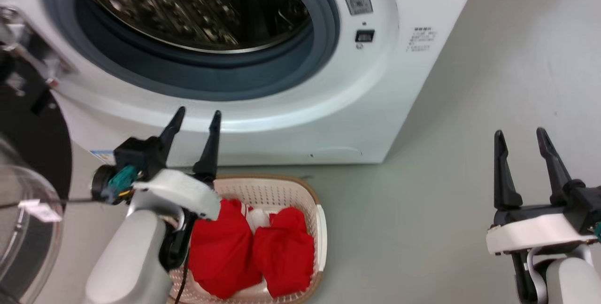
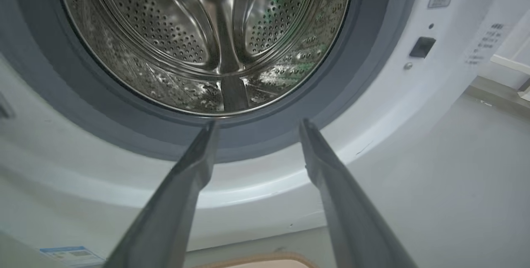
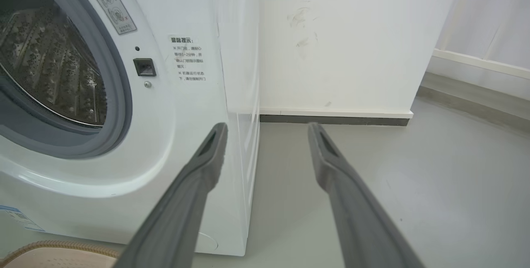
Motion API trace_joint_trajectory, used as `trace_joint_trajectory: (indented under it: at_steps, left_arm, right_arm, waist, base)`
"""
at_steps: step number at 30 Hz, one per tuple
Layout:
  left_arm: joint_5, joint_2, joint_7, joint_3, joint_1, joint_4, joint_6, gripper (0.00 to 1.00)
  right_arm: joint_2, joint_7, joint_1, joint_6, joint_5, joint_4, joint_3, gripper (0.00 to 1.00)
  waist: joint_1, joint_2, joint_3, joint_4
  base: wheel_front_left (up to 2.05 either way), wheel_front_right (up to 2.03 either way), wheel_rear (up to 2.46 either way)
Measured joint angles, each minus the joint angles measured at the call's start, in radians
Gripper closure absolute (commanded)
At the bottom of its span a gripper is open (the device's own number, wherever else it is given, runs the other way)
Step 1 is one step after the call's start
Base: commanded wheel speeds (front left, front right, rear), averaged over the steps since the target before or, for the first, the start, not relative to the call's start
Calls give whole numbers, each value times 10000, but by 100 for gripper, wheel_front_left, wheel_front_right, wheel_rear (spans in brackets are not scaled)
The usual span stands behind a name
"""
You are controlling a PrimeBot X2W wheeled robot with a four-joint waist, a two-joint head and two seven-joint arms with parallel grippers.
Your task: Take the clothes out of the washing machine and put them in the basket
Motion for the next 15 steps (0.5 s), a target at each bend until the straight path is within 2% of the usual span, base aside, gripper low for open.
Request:
trace_joint_trajectory:
  at_steps: [3,7,15]
  left_arm:
    - [807,-138,0,876,913,-1083,267,0]
    - [1682,-608,0,1860,2420,-2330,593,0]
    - [2895,-1429,0,3039,4637,-3739,677,0]
  right_arm:
    - [-6,0,289,0,0,-6,-31,0]
    - [-4,-2,744,0,-4,-77,0,0]
    - [-4,0,1655,0,-35,-151,215,0]
  waist:
    - [0,0,-503,163]
    - [-1,0,-1091,306]
    - [0,0,-2069,378]
  base:
    - [0,0,0]
    - [0,0,0]
    - [0,0,0]
